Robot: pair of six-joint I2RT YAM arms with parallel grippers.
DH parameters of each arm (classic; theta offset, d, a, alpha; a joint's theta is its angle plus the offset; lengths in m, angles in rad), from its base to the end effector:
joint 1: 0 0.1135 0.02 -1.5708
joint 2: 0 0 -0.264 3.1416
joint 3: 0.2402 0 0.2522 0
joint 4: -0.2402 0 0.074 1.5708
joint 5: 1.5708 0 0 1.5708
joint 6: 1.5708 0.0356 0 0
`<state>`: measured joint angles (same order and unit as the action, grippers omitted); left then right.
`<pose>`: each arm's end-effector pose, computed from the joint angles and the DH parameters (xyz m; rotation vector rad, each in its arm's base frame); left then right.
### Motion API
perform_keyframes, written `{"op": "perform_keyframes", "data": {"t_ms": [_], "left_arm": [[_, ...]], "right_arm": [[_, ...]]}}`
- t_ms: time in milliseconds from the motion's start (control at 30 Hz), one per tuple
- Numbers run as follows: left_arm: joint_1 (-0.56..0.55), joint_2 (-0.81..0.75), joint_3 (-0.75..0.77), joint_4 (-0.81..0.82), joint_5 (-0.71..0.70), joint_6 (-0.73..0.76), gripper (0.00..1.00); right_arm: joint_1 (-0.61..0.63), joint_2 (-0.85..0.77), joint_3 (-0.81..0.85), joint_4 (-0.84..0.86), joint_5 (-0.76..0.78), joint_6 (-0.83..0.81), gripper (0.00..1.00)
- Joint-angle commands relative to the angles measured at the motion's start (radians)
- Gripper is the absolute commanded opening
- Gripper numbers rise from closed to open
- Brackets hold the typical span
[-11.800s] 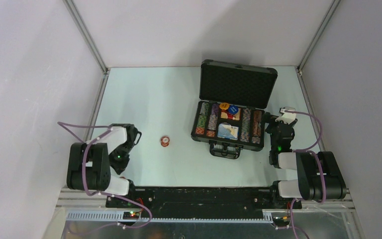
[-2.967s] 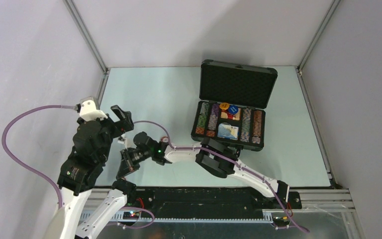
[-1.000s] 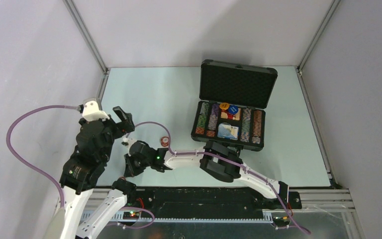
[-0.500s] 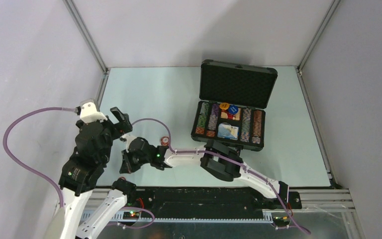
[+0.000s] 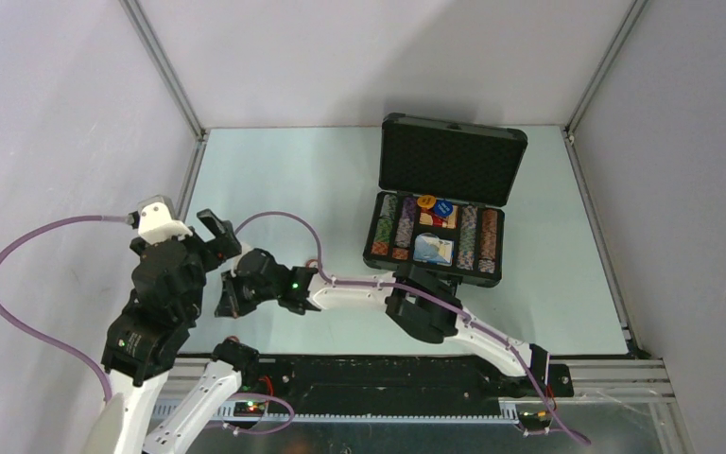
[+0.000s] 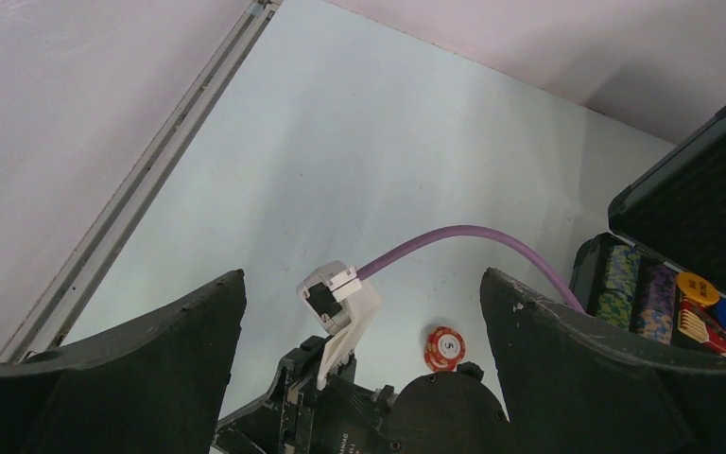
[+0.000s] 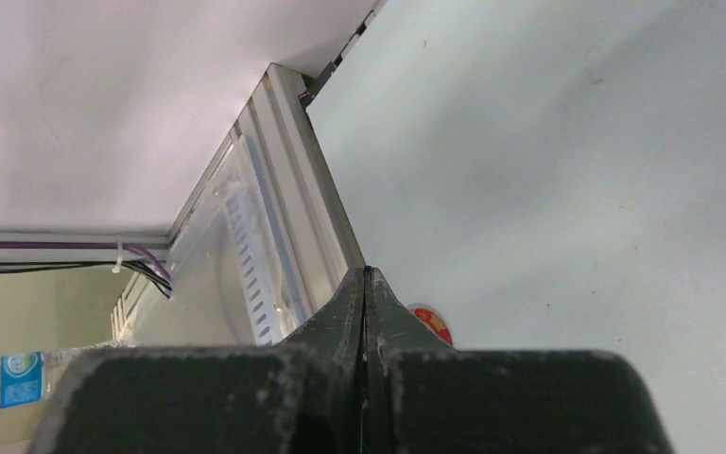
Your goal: Pack up texas hold em set
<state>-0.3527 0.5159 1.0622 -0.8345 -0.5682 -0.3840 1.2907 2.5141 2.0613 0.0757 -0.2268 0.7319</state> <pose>0.0706 -0.0056 0.3927 -0.4138 1.7649 0.0064 0.1530 0.5608 0.1753 -0.7971 2.1395 1.4486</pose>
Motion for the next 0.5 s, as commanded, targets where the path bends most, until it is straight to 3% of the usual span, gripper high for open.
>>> {"op": "perform_keyframes", "data": {"t_ms": [0,467], "left_arm": [[0.006,0.001,0.015,0.0,0.005,0.002,0.98],[0.006,0.002,-0.01,0.002,-0.007,-0.002,0.98]], "right_arm": [[0.006,0.028,0.048,-0.03,-0.019,0.026,0.0],[0.006,0.025,0.021,-0.046,0.023,0.029,0.0]]}}
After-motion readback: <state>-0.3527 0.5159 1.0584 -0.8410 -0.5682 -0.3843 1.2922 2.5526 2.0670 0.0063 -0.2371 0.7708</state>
